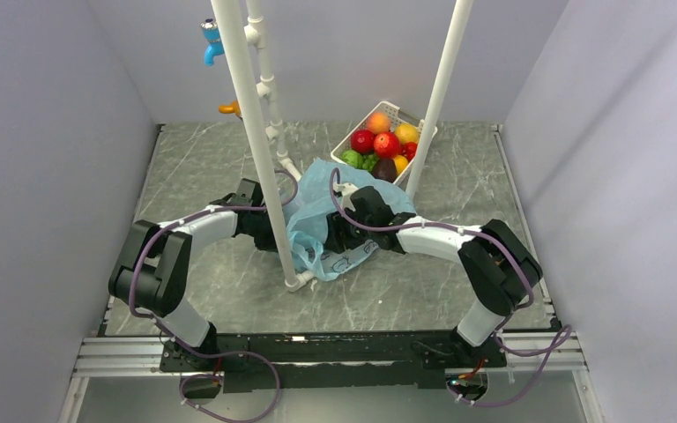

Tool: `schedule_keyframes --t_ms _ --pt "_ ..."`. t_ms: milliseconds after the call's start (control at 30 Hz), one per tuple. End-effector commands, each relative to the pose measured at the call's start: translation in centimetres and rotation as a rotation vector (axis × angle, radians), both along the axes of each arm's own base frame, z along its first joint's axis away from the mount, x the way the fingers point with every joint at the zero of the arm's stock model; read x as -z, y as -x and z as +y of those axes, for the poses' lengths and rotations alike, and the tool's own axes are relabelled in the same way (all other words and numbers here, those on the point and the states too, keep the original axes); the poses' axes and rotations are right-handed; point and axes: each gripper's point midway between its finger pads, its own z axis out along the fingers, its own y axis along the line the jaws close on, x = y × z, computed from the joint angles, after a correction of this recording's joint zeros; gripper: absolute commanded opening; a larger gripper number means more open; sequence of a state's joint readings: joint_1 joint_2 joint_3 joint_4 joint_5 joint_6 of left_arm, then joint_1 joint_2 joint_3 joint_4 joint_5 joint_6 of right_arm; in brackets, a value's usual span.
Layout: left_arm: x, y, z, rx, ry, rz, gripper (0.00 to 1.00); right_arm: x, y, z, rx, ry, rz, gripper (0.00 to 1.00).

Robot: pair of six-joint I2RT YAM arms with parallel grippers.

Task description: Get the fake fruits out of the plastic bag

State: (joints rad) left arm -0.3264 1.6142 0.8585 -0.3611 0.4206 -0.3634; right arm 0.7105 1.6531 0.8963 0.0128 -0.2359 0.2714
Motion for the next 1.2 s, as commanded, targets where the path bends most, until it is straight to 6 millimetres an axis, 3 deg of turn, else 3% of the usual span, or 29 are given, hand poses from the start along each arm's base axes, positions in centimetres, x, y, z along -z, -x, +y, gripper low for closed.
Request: schedule_keyframes --t_ms 0,233,367,567,667,767,967,1167 --pt "1.0 -0.9 2.5 -0.065 -0.120 -0.018 0.00 1.2 -1.1 -1.4 0.032 0.068 -0.020 0.54" --pt "0.9 -1.0 2.5 -0.058 -0.123 -0.021 0.00 2.1 -0.5 -1.2 0.010 0.074 0.005 0.65" --pt "1.1 -0.9 2.5 -0.057 -0.121 -0.015 0.00 1.8 -1.0 -0.7 0.012 0.056 -0.012 0.63" --pt "1.1 -0.9 2.8 -0.071 -0.137 -0.022 0.00 -0.7 -1.4 -0.2 0.014 0.002 -0.063 0.38" --pt "1.2 -0.8 2.6 -0.068 -0.126 -0.014 0.00 -0.7 -1.7 0.2 0.013 -0.007 -0.059 0.16" --pt "1.2 -0.7 2.5 -0.071 -0.119 -0.016 0.00 -0.8 -1.7 0.7 0.011 -0.031 -0.050 0.00" --pt "1.4 -0.5 3.4 -0.115 -0.160 -0.011 0.00 -3.7 -0.9 0.8 0.007 -0.105 -0.080 0.00" --pt "1.4 -1.2 6.9 -0.309 -0.303 -0.016 0.00 -8.3 2.0 0.4 -0.021 -0.214 -0.060 0.00"
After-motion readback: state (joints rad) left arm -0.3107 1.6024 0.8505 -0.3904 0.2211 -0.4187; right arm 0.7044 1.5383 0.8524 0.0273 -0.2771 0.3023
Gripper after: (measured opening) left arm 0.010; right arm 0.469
